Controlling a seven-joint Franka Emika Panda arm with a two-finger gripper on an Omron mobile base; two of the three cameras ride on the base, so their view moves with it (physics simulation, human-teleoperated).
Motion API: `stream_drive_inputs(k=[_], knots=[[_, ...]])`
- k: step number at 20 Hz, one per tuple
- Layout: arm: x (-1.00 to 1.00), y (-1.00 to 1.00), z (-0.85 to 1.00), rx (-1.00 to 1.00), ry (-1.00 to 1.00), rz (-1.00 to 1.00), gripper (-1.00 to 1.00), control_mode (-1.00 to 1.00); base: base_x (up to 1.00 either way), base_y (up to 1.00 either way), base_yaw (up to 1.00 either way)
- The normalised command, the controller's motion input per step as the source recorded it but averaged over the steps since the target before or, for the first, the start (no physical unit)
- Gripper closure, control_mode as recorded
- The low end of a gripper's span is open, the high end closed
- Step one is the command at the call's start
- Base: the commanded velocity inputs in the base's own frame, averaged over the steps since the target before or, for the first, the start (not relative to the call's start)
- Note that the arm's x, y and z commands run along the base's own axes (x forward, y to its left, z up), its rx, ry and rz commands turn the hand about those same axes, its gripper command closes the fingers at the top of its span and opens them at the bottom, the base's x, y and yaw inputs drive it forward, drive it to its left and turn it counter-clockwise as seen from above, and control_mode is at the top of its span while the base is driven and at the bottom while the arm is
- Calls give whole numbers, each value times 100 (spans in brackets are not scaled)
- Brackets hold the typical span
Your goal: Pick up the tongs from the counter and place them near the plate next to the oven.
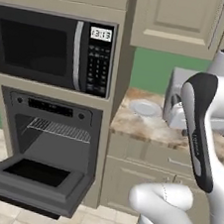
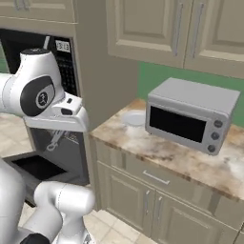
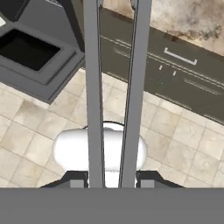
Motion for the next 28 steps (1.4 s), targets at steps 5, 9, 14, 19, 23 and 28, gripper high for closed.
stream_drive_inputs(k=[5, 9, 14, 19, 23, 28], knots=[[0, 0, 0, 0, 0, 0, 100, 100, 54, -55, 36], [0, 0, 0, 0, 0, 0, 100, 100, 39, -52, 41], [0, 0, 0, 0, 0, 0, 100, 100, -8, -35, 29], [0, 0, 0, 0, 0, 0, 100, 100, -42, -30, 14], [0, 0, 0, 0, 0, 0, 100, 100, -27, -39, -8], [0, 0, 0, 0, 0, 0, 100, 100, -11, -5, -8]])
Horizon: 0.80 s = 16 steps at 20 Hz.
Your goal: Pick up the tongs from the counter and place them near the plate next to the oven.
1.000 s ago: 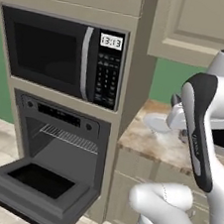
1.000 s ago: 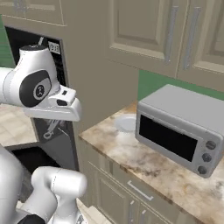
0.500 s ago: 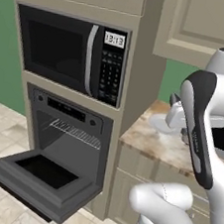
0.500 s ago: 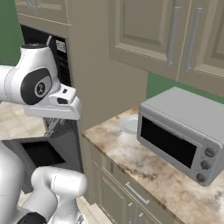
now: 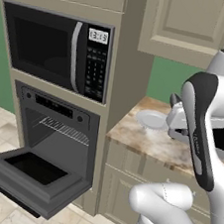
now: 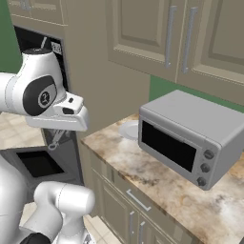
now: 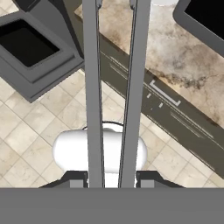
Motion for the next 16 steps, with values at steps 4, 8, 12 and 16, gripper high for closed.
stream_drive_inputs(k=[4, 8, 12, 16], knots=[[0, 0, 0, 0, 0, 0, 100, 100, 0, 0, 0], [0, 0, 0, 0, 0, 0, 100, 100, 0, 0, 0], [10, 0, -6, 0, -2, 0, 100, -100, 16, 0, 0], [66, 0, -57, 0, -6, 13, 100, -100, 0, 0, 0]])
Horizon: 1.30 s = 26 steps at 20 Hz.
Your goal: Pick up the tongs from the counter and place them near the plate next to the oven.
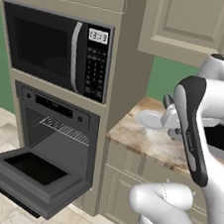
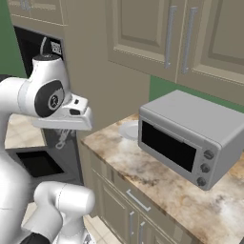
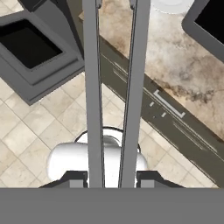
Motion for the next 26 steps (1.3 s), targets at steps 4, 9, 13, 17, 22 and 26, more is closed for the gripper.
stream_drive_inputs(k=[4, 9, 13, 17, 22, 26], knots=[[75, -10, -93, 4, 1, 12, 100, -100, 0, 0, 0], [77, -4, -65, 0, 0, 8, 100, -100, 0, 0, 0], [78, 0, -39, -6, 4, 0, 100, -100, 0, 0, 0], [77, -9, -56, -4, 0, 1, 100, -100, 0, 0, 0], [68, -33, -80, -8, 1, 8, 100, -100, 0, 0, 0], [42, -31, -64, -8, 6, 14, 100, -100, 0, 0, 0]])
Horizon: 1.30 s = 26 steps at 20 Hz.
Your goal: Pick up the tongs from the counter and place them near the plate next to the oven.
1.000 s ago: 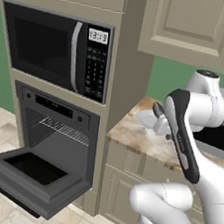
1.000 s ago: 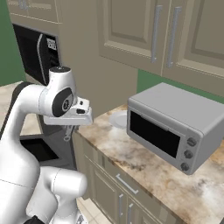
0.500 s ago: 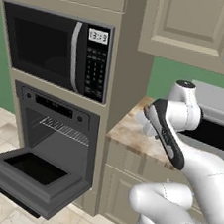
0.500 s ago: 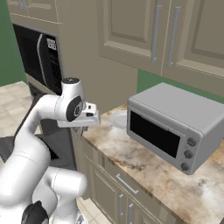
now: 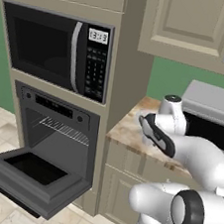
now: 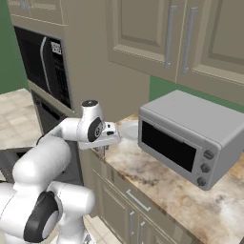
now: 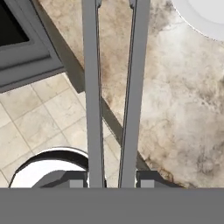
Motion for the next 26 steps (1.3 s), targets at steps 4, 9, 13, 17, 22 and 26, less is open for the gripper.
stream_drive_inputs(k=[4, 9, 13, 17, 22, 26], knots=[[43, -17, -46, 0, 13, 8, 100, -100, 0, 0, 0], [45, 0, -44, -6, 3, 9, 100, -100, 0, 0, 0], [51, 0, -27, -5, 0, 1, 100, -100, 0, 0, 0], [60, -1, -30, -1, 0, 0, 100, -100, 0, 0, 0], [56, -7, -50, -2, -5, 0, 100, -100, 0, 0, 0], [52, -5, -36, 0, -2, 0, 100, -100, 0, 0, 0]])
